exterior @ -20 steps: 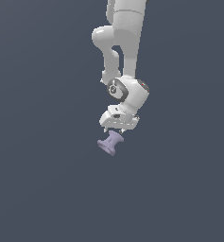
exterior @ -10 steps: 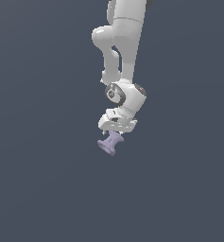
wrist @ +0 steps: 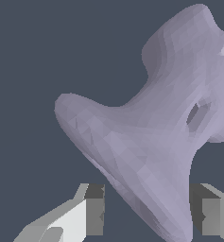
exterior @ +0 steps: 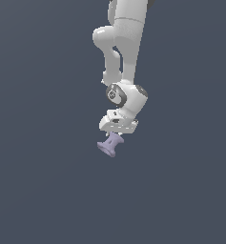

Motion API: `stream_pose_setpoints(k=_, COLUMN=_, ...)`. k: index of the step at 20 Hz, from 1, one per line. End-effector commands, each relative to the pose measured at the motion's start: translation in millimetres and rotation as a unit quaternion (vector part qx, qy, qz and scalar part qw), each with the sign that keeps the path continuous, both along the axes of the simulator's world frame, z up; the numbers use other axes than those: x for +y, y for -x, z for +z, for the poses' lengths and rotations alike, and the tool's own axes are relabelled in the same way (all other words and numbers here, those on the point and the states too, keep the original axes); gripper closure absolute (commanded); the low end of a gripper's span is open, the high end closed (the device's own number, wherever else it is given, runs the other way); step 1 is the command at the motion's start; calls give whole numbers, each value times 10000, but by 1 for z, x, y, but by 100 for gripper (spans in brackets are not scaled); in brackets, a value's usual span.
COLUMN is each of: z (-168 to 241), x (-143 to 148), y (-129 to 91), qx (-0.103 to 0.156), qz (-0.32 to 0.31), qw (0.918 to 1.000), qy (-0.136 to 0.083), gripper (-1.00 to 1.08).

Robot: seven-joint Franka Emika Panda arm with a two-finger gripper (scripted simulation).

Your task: Pick up the object and move it to a goal position.

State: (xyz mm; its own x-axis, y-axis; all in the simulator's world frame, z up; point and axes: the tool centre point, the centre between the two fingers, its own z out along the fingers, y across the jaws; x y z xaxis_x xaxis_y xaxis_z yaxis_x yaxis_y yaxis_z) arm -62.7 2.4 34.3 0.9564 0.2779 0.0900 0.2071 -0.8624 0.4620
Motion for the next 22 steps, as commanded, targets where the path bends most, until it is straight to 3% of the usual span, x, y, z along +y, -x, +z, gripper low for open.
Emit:
stream_pose_setpoints(k=1, z=0, x=0, y=0, qx=-2, qz=-1, qw=10000, qy=0, gripper=108)
stream_pose_setpoints(k=12, z=21, x=3, y=4, qx=0, qz=0, qw=10000, qy=0, gripper=108)
stream_pose_setpoints(k=22, z=83, x=12, y=17, qx=11, qz=8, qw=10000, qy=-8, gripper=108)
